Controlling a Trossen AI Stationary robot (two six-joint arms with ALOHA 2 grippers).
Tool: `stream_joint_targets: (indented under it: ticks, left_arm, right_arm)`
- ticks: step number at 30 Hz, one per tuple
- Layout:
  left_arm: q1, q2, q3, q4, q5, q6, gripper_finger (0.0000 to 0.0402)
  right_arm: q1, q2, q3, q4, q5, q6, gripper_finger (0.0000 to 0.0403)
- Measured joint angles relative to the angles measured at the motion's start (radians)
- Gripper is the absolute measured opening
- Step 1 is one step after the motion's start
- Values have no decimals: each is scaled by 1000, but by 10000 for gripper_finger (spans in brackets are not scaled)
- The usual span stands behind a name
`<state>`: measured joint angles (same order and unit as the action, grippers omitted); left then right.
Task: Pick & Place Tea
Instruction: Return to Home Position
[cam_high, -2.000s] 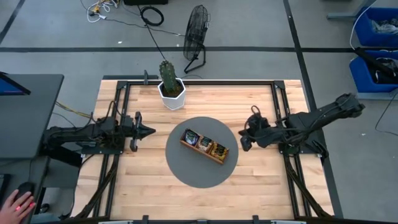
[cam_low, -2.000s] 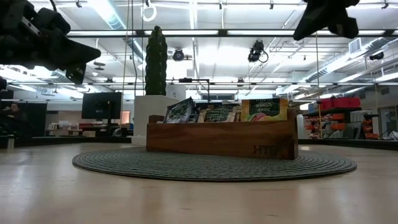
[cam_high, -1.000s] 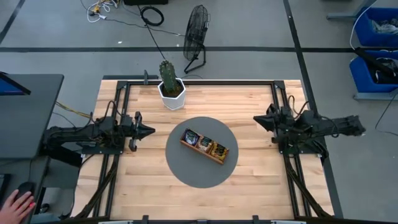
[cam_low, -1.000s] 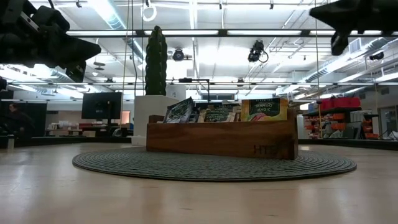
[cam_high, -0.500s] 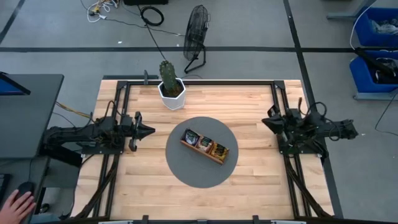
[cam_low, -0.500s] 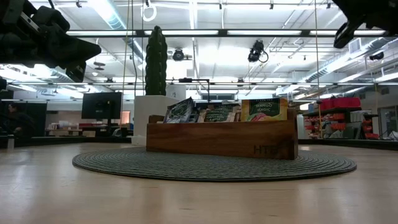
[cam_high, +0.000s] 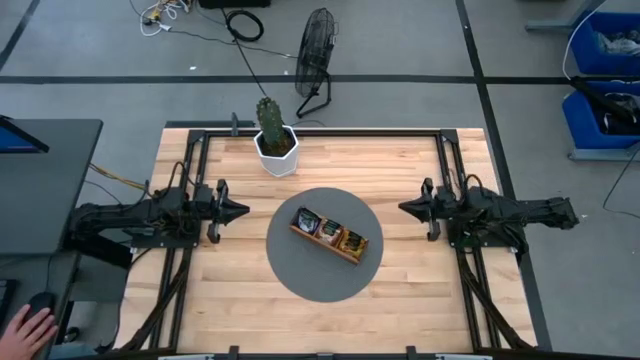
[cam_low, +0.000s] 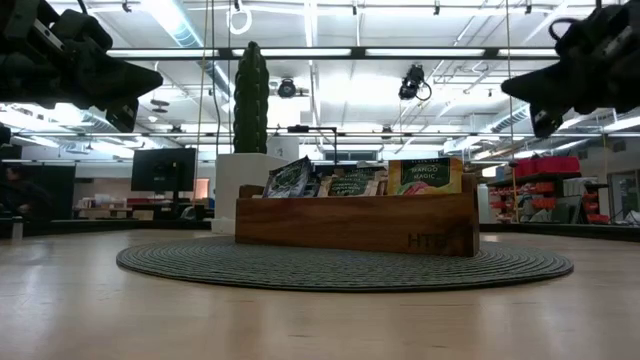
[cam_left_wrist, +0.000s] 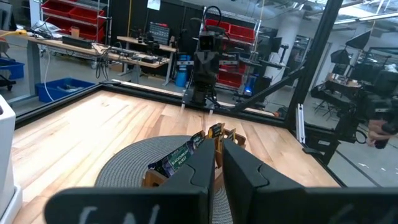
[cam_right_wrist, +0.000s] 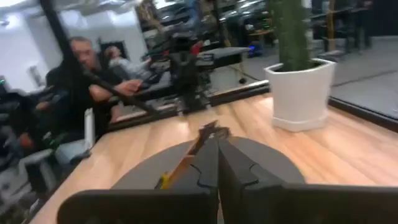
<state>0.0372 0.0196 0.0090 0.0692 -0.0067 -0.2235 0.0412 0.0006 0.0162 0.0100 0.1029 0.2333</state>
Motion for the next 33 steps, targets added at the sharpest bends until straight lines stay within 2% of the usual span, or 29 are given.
stream_joint_targets:
  ticks: [2,6,13,22,33]
  left_arm:
    - [0,0,0,0,0,0,32]
    - [0,0,0,-1,0,0,32]
    - [0,0,0,0,0,0,32]
    - [0,0,0,0,0,0,32]
    - [0,0,0,0,0,0,32]
  right_arm:
    - [-4,10,0,6,-50,-31,0]
    - [-13,22,0,-2,-85,-85,0]
    - [-33,28,0,0,-86,-109,4]
    - [-32,29,0,0,-86,-33,29]
    - [-32,29,0,0,-86,-32,31]
